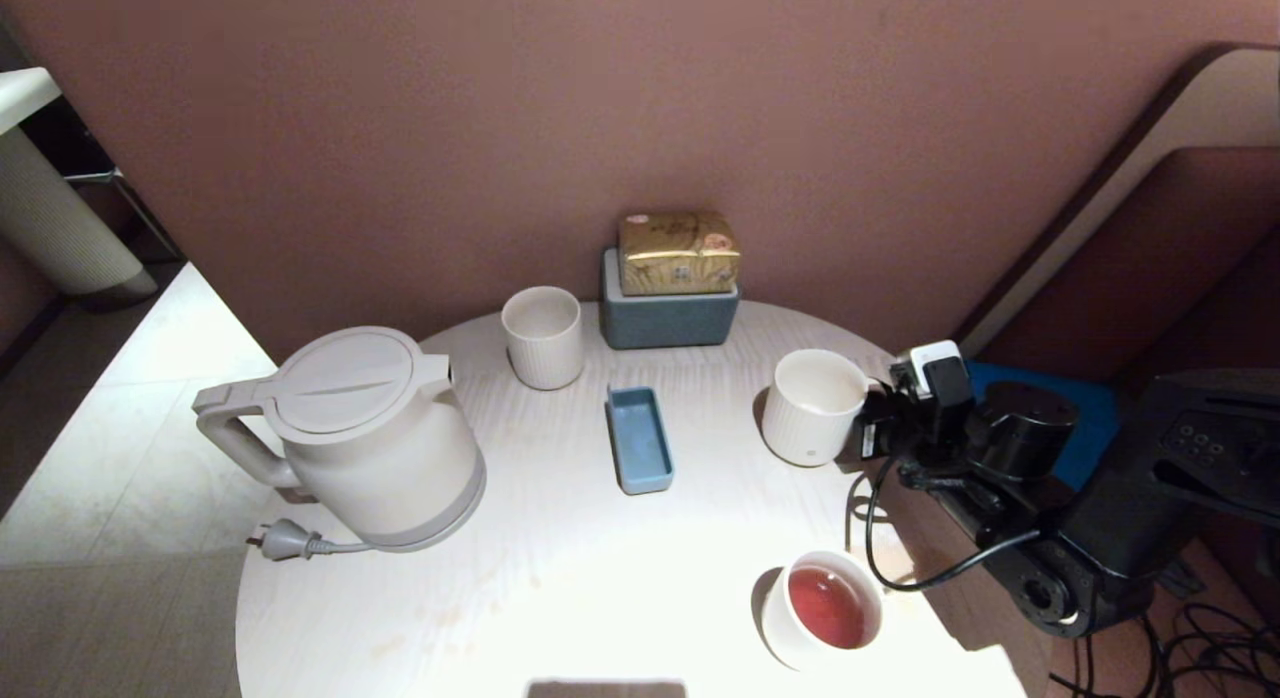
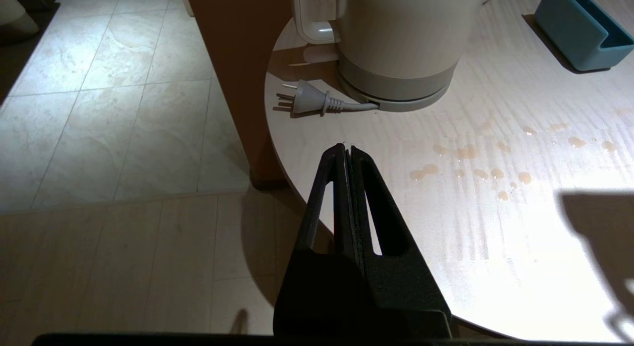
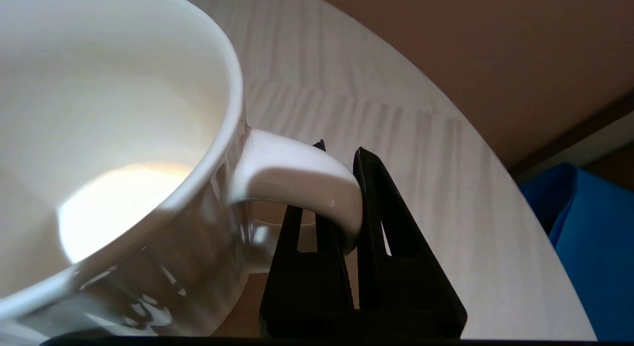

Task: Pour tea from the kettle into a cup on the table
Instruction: Put the cup down on the table

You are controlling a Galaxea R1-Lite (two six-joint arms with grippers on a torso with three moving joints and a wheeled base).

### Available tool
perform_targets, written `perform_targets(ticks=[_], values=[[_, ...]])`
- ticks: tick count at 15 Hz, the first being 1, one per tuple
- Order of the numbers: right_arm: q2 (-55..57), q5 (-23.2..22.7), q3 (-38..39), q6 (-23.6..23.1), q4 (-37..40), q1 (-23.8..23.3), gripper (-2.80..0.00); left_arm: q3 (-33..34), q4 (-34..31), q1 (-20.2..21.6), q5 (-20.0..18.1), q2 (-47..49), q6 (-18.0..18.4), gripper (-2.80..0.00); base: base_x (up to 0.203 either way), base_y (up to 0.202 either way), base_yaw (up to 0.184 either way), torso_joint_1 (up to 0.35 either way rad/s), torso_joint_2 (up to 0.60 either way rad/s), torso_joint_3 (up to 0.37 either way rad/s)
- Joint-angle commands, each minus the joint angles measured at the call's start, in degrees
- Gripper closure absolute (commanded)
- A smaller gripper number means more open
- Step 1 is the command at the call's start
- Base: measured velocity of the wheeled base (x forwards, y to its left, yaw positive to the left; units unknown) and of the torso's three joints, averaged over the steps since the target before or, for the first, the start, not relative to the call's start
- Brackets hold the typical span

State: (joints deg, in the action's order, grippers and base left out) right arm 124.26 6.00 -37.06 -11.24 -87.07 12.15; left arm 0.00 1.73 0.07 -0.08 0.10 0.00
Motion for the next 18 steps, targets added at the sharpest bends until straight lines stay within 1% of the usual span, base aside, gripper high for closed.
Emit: perform_targets(ticks=[1, 18], values=[[-1.48, -0.19, 2.14, -0.01, -2.32, 0.57, 0.0, 0.0, 0.03, 0.01, -0.01, -0.01, 0.0, 0.0, 0.0, 0.0, 0.0, 0.0, 0.0, 0.0], [-1.63, -0.13, 3.63, 0.09, -2.67, 1.12, 0.0, 0.0, 0.03, 0.01, -0.01, -0.01, 0.0, 0.0, 0.0, 0.0, 0.0, 0.0, 0.0, 0.0]])
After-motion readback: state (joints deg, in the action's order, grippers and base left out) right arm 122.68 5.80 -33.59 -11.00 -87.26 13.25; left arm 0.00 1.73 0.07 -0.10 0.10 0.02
